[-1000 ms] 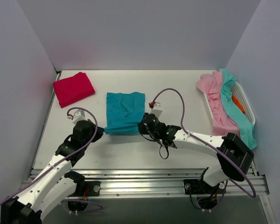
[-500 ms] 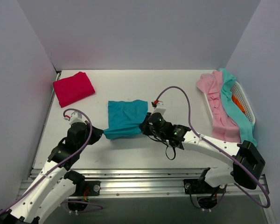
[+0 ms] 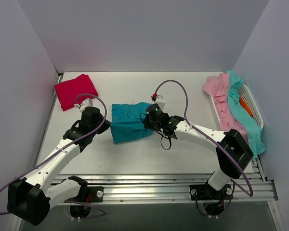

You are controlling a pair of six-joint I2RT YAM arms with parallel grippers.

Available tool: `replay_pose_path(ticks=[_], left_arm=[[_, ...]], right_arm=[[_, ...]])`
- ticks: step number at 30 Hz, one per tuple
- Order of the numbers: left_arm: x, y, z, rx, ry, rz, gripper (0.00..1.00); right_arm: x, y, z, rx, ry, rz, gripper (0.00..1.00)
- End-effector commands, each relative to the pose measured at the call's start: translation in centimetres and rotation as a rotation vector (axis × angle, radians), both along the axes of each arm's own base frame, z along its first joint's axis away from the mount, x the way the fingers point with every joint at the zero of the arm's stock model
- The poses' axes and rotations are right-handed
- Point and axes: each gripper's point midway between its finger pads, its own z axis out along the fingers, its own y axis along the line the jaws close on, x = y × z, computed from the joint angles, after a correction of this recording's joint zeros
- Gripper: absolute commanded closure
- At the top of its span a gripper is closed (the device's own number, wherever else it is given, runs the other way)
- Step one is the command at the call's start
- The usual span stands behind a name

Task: Fold and stack the t-shirts
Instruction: Fold the long partially folded tshirt into a neat square

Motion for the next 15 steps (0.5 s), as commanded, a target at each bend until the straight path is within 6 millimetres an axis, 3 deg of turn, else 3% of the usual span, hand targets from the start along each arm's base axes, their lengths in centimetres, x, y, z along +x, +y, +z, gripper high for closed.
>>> replay_pose_path(ticks=[1, 6, 8, 9, 11, 12, 13, 15], left_arm=[[3.6, 0.3, 3.4, 0.004, -0.115, 0.044, 0.98], [6.2, 0.4, 3.5, -0.001, -0.118, 0.044, 0.98], [7.6, 0.9, 3.2, 0.001, -0.113, 0.054, 0.98], [8.5, 1.4, 2.5, 0.006, -0.098, 0.069, 0.98], [10.2, 1.8, 2.5, 0.004, -0.117, 0.074, 0.98], [11.5, 2.0, 0.7, 0.018, -0.081, 0.078, 0.98], [13.9, 3.0, 2.1, 0.02, -0.132, 0.091, 0.98], [17.4, 3.4, 2.2, 0.017, -0.161, 0.069, 0.98]], right_arm=[[2.2, -0.4, 0.5, -0.029, -0.02, -0.004, 1.0], [5.3, -0.7, 0.8, -0.017, -0.024, -0.021, 1.0], [6.4, -0.5, -0.4, -0.026, 0.002, -0.011, 1.0], [8.2, -0.9, 0.5, -0.01, -0.006, -0.035, 1.0], [10.1, -0.6, -1.0, 0.007, 0.029, -0.026, 1.0], [12.8, -1.0, 0.5, 0.036, 0.004, -0.054, 1.0], [14.2, -1.2, -2.3, 0.014, 0.056, -0.066, 1.0], [17.2, -0.8, -2.8, 0.042, 0.076, -0.048, 0.96]])
